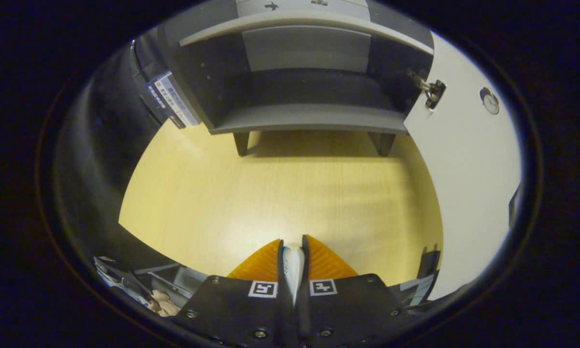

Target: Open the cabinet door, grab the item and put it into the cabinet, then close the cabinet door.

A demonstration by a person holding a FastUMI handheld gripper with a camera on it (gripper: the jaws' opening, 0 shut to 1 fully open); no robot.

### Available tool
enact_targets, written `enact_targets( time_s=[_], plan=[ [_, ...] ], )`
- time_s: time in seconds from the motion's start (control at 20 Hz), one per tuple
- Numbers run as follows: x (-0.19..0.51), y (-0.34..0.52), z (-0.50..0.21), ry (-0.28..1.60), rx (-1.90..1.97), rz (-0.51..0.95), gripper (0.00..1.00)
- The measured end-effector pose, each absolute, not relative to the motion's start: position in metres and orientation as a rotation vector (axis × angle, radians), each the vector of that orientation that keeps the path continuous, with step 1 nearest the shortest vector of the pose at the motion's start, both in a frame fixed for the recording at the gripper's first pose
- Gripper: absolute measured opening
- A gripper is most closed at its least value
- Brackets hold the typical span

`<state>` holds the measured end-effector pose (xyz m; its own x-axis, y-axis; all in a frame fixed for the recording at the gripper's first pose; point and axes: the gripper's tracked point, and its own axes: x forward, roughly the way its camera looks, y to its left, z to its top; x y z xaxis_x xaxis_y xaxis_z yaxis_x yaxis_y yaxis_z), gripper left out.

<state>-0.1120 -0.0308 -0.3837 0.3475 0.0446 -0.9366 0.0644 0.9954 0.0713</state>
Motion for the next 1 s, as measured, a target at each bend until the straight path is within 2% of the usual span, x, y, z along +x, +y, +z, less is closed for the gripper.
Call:
enact_targets(
  time_s=[0.6, 1.0],
  plan=[
    [-0.015, -0.051, -0.216, 0.932, 0.112, 0.042, 0.10],
    [0.068, -0.064, -0.143, 0.829, 0.157, 0.066, 0.10]
  ],
)
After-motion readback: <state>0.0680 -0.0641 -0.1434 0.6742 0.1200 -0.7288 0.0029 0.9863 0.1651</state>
